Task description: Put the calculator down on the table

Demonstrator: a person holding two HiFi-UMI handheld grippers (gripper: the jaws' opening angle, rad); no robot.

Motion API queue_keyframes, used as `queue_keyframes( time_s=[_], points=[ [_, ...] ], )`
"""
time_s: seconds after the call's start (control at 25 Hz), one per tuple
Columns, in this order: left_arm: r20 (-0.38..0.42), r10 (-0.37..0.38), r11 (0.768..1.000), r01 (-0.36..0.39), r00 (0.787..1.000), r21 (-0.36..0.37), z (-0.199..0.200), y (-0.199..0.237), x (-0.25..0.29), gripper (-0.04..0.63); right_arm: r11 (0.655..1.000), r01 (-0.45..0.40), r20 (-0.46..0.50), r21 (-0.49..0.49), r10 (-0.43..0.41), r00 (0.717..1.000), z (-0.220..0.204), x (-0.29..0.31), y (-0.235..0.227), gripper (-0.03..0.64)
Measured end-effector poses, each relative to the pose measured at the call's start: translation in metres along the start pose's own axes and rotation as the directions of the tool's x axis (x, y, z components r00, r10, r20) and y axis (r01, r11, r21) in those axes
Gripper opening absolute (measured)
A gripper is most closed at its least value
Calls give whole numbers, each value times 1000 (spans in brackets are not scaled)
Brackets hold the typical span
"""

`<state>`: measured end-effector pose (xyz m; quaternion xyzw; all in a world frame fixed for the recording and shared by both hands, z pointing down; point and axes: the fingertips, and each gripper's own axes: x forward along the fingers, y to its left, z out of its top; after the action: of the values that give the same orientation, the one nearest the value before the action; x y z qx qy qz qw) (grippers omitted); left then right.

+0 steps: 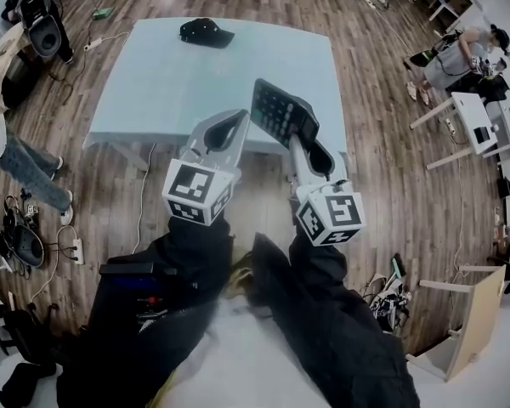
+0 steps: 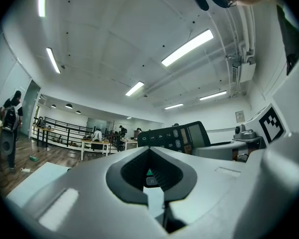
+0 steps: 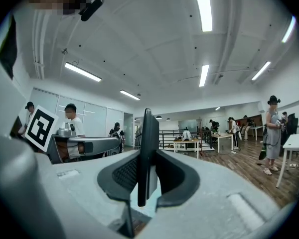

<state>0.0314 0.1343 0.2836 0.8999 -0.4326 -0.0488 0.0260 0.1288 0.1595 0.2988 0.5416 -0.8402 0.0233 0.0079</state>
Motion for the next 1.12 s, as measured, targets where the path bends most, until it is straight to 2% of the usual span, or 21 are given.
queue_keyframes(
  time_s=[0.48,1.12],
  points=[
    [-47,-1,999,-1,999,-47,-24,31,-21,2,998,20,-41,61,-18,999,-25,13,23,72],
    [-31,27,998,-29,999,-64,-28,60,-33,2,997,-5,-37,76,8,999,-29,33,42,71]
  ],
)
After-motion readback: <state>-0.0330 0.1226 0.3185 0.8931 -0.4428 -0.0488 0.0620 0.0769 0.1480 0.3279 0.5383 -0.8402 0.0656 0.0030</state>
